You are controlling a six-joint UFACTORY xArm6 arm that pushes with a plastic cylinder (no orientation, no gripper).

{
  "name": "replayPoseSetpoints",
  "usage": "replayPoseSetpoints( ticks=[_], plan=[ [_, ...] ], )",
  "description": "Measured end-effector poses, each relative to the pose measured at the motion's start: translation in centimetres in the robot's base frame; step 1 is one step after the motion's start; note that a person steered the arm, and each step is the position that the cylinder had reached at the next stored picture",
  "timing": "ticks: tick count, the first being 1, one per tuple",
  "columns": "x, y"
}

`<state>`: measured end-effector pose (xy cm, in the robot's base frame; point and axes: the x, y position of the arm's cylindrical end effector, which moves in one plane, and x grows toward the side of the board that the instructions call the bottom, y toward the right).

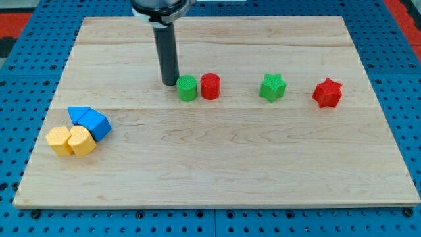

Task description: Slide the blue cube and yellow heart to the top right side of the blue triangle

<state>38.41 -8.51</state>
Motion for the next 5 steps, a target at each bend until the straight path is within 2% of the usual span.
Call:
replayPoseSetpoints(
  ticks=[1, 2, 3, 4, 5],
  plan=[
    [0.6, -4.6],
    [5.2, -9.4],
    [7.9, -4.5],
    [7.3, 1.8],
    [6.2, 4.5]
  ],
)
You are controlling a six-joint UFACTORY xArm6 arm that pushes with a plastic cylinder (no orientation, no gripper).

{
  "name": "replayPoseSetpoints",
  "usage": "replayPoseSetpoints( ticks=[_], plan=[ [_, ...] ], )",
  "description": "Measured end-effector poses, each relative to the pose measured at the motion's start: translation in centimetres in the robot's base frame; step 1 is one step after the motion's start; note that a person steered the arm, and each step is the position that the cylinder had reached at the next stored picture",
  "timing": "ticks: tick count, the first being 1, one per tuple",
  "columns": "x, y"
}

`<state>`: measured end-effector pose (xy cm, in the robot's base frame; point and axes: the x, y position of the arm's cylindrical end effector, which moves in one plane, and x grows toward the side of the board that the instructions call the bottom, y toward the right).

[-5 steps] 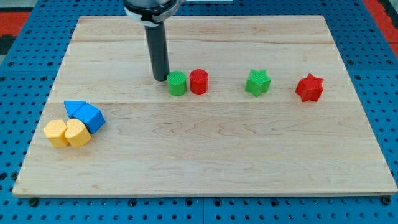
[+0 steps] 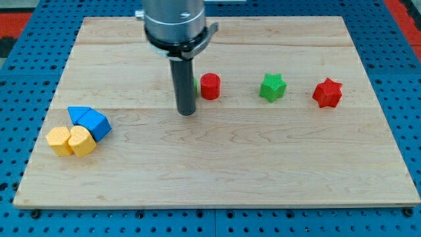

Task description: Slide the blue cube and yellow heart to the top right side of the blue triangle

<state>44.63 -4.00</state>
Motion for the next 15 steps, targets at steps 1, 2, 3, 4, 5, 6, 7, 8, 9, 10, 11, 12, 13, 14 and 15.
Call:
replayPoseSetpoints(
  ticks=[1, 2, 3, 4, 5, 6, 7, 8, 9, 10, 11, 12, 13, 14, 15],
  plan=[
    [-0.1, -1.3],
    [-0.7, -2.7],
    [-0.7, -2.7],
    [-0.4, -2.7],
    [5.3, -2.7],
    [12.1, -5.0],
    [12.9, -13.3],
    [11.5, -19.0],
    [10.8, -19.2],
    [8.8, -15.6],
    [5.6, -15.3],
    [3.6, -14.5],
    [3.4, -11.9],
    [1.9, -11.4],
    [0.7, -11.1]
  ],
)
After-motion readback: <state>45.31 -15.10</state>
